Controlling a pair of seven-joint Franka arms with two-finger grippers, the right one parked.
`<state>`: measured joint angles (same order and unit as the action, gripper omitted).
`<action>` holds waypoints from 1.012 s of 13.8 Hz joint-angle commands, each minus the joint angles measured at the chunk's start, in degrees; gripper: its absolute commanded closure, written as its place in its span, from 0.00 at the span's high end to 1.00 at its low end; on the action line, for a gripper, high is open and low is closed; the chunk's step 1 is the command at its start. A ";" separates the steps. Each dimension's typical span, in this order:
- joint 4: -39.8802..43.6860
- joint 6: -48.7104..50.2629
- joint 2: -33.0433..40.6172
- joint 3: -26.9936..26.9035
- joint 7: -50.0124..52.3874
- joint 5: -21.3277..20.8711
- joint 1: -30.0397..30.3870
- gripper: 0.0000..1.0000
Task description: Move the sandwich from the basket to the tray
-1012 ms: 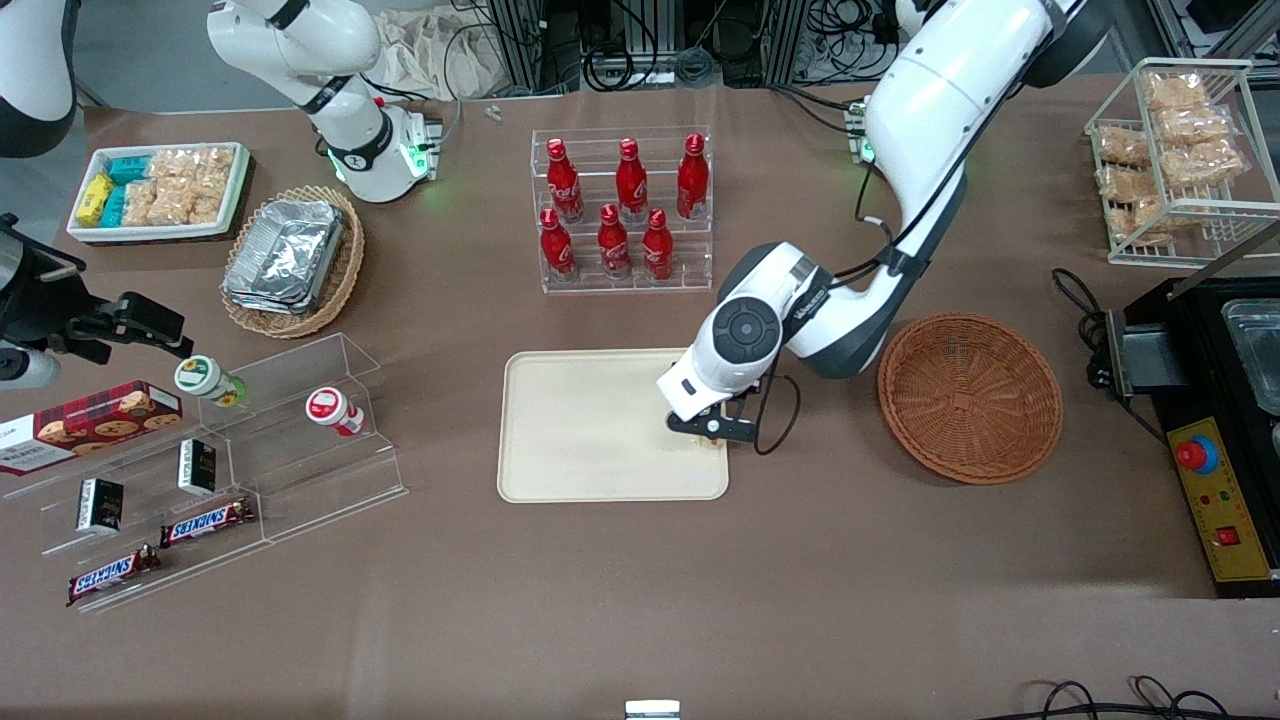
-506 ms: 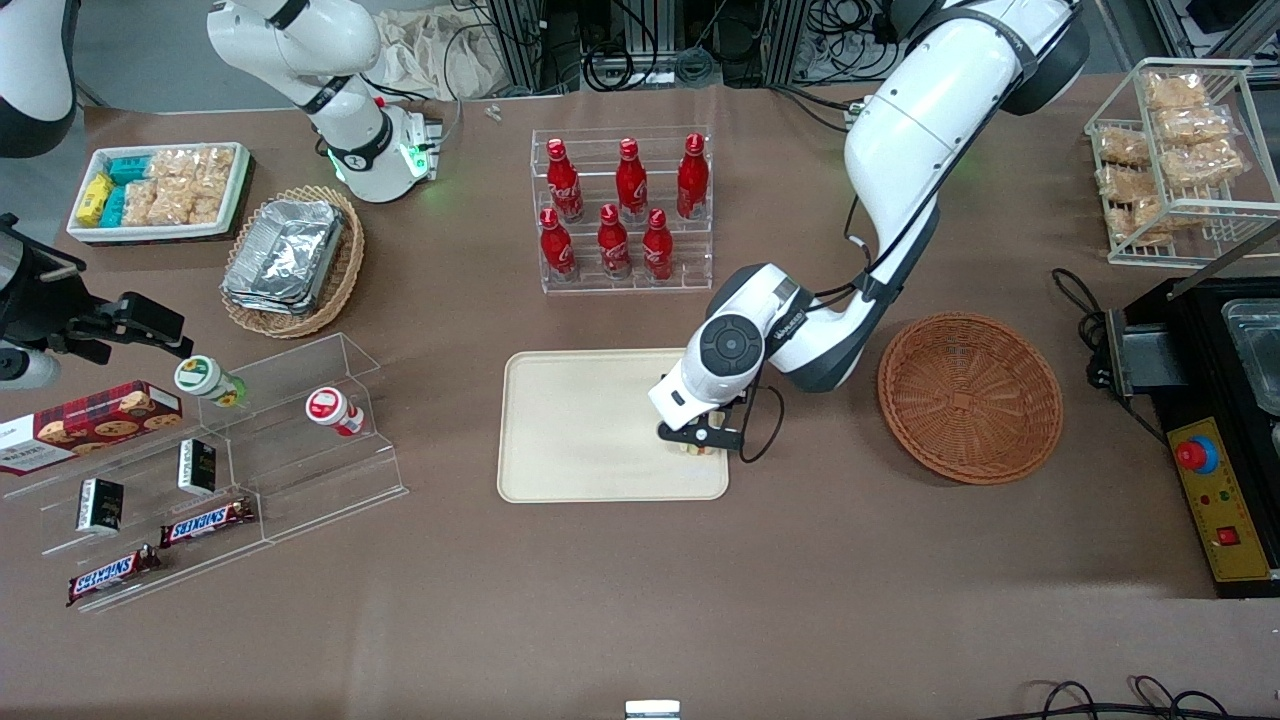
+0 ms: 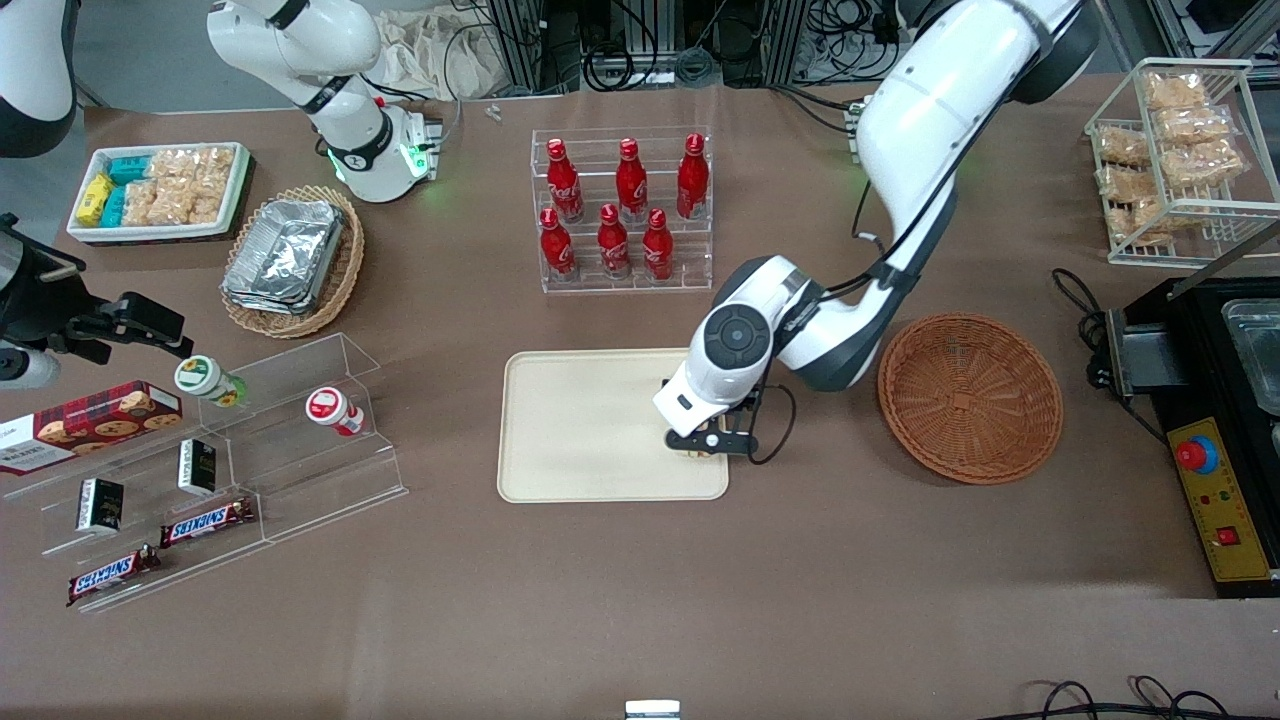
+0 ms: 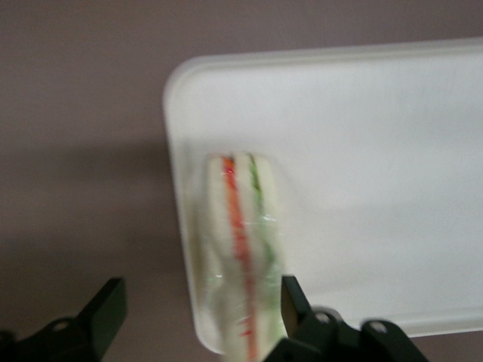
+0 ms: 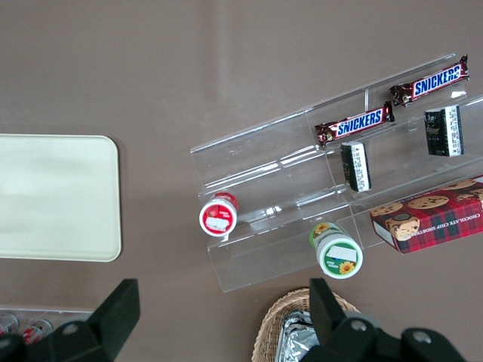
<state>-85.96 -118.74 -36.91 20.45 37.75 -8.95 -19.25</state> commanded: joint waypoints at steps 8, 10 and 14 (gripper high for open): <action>-3.25 27.05 26.78 0.03 -27.25 7.54 23.35 1.00; -6.31 27.68 30.91 -0.06 -33.16 7.63 28.45 1.00; -9.41 29.08 36.90 -0.15 -35.20 9.64 33.83 1.00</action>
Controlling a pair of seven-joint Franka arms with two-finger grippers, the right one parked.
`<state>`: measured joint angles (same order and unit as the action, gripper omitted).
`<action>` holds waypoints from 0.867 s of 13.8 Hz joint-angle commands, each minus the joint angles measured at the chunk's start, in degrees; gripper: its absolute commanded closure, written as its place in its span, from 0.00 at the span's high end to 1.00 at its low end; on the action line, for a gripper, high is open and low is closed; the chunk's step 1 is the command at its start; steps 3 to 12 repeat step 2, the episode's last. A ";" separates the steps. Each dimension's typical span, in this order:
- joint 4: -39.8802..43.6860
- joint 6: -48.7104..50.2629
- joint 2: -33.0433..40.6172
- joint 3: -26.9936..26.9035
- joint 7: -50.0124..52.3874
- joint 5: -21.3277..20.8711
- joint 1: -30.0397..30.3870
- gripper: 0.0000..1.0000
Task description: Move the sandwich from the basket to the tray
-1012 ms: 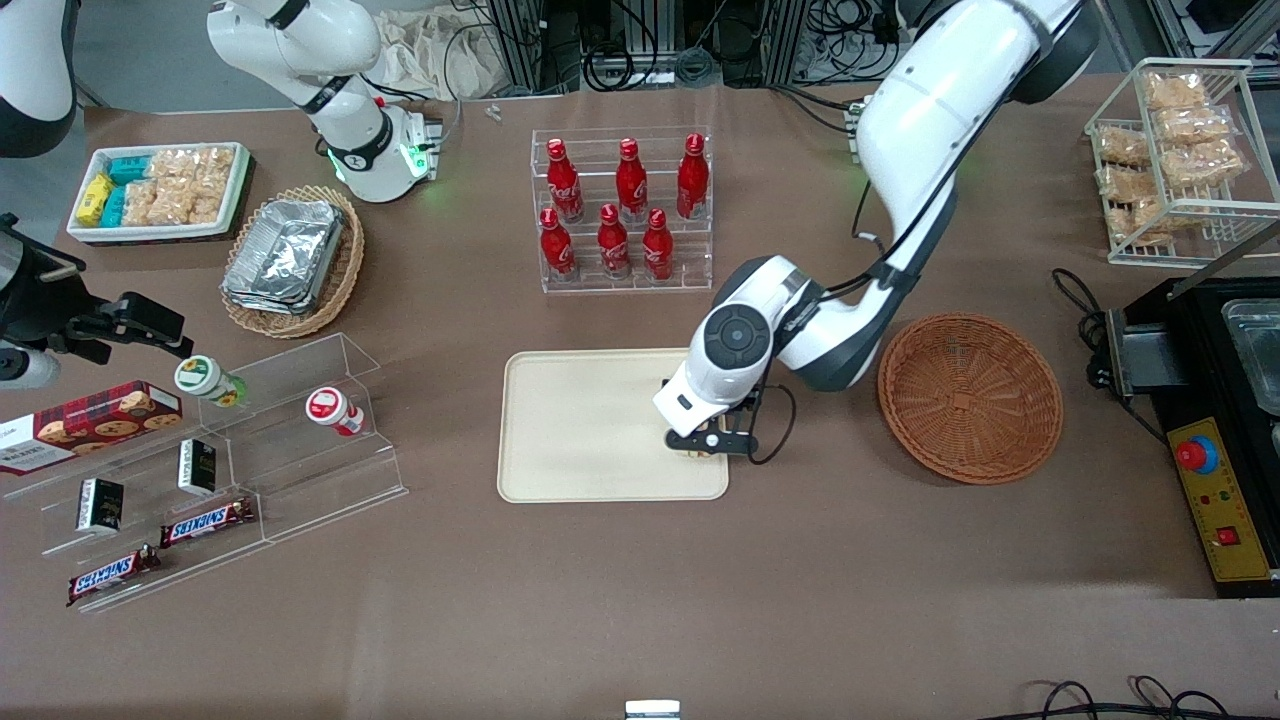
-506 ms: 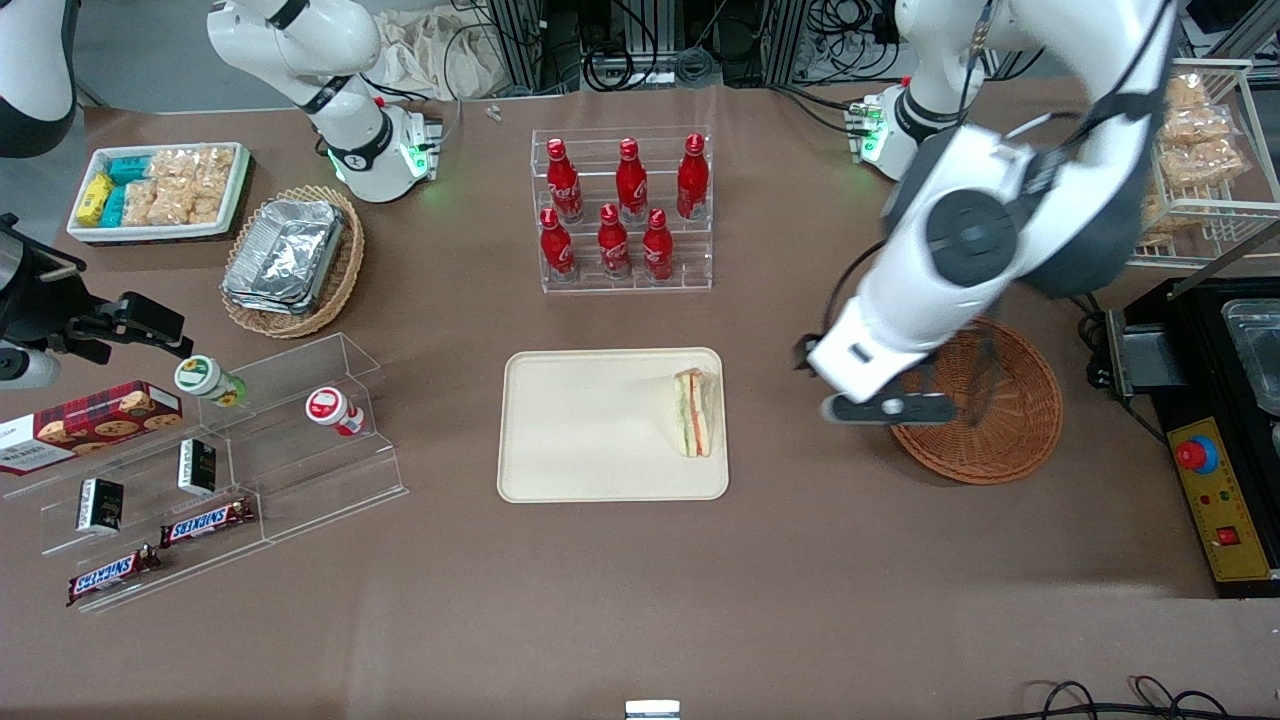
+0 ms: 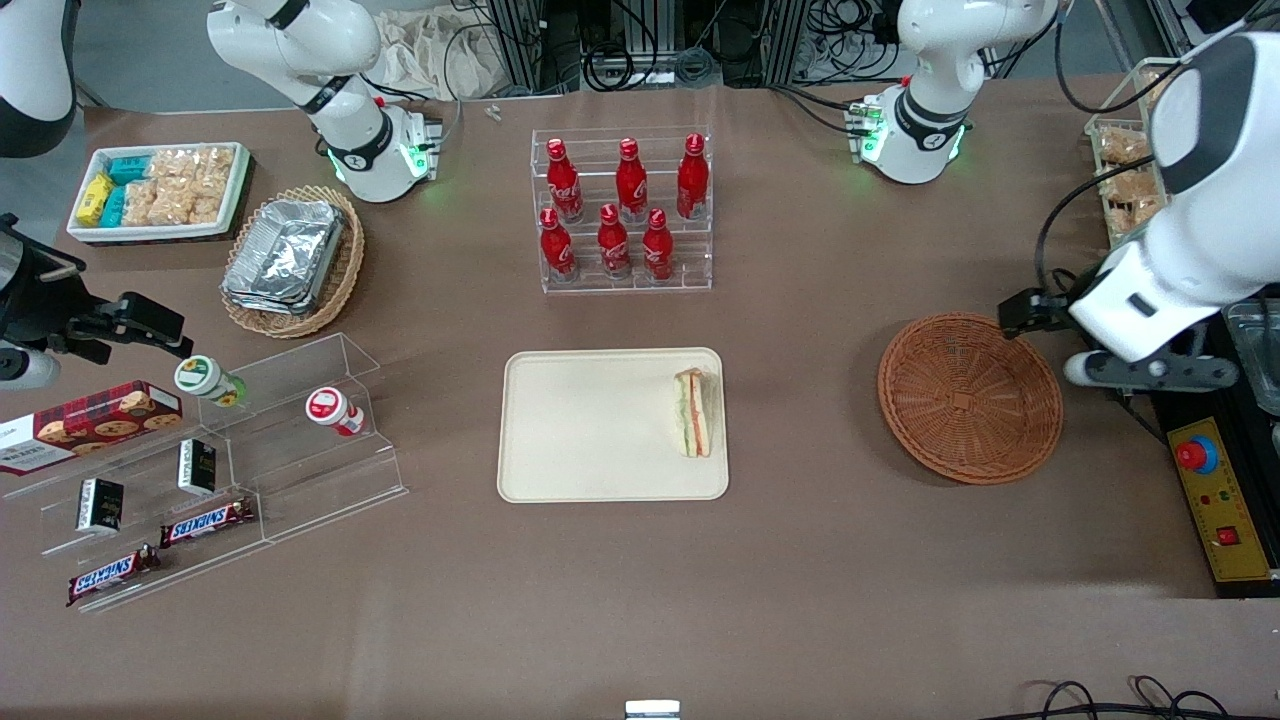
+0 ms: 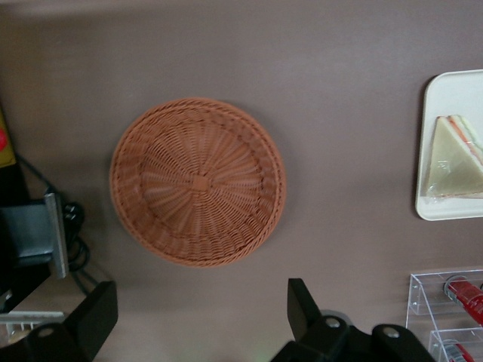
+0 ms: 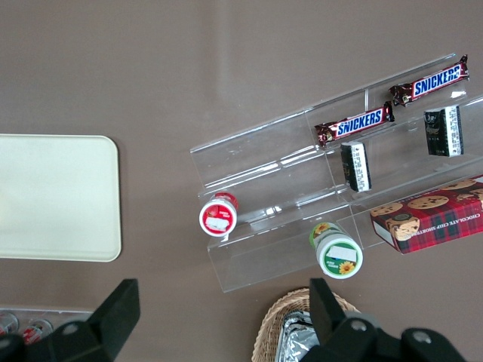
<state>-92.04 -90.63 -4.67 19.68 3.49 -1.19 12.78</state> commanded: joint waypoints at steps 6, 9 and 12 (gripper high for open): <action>-3.06 2.64 5.80 0.62 -1.20 1.98 1.99 1.00; -3.06 2.64 5.80 0.62 -1.20 1.98 1.99 1.00; -3.06 2.64 5.80 0.62 -1.20 1.98 1.99 1.00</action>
